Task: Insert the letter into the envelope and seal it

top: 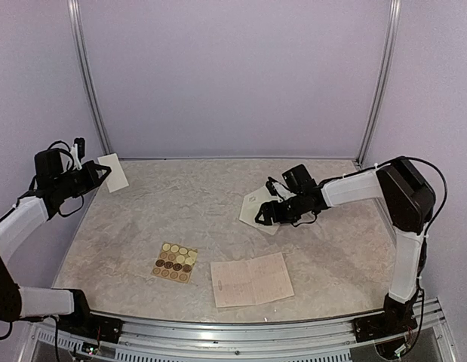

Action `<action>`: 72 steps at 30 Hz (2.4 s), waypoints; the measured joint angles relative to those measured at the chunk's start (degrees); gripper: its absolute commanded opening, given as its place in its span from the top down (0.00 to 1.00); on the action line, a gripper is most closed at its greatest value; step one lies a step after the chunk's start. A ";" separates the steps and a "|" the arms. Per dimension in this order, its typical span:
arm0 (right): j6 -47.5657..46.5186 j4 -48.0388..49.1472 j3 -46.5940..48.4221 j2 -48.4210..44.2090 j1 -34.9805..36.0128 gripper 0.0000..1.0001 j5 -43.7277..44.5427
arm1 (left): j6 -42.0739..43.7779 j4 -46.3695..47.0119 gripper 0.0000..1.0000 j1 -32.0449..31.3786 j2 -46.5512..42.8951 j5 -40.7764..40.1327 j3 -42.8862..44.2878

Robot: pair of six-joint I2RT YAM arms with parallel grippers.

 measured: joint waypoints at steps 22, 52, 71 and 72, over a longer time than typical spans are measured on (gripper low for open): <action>1.57 -15.26 -4.59 -18.69 -4.96 0.18 -0.31 | -0.15 1.11 1.00 0.00 -1.51 0.20 -1.29; -20.15 -32.70 41.09 20.85 -17.68 0.35 -20.33 | -0.15 1.09 1.00 0.00 0.00 0.22 -1.29; -25.97 -36.09 32.46 19.54 -17.27 0.53 -28.02 | -0.15 1.07 1.00 -0.02 -0.04 0.22 -1.29; -26.10 -35.93 30.93 18.75 -17.22 0.54 -28.59 | -0.15 1.07 1.00 -0.02 -0.09 0.22 -1.29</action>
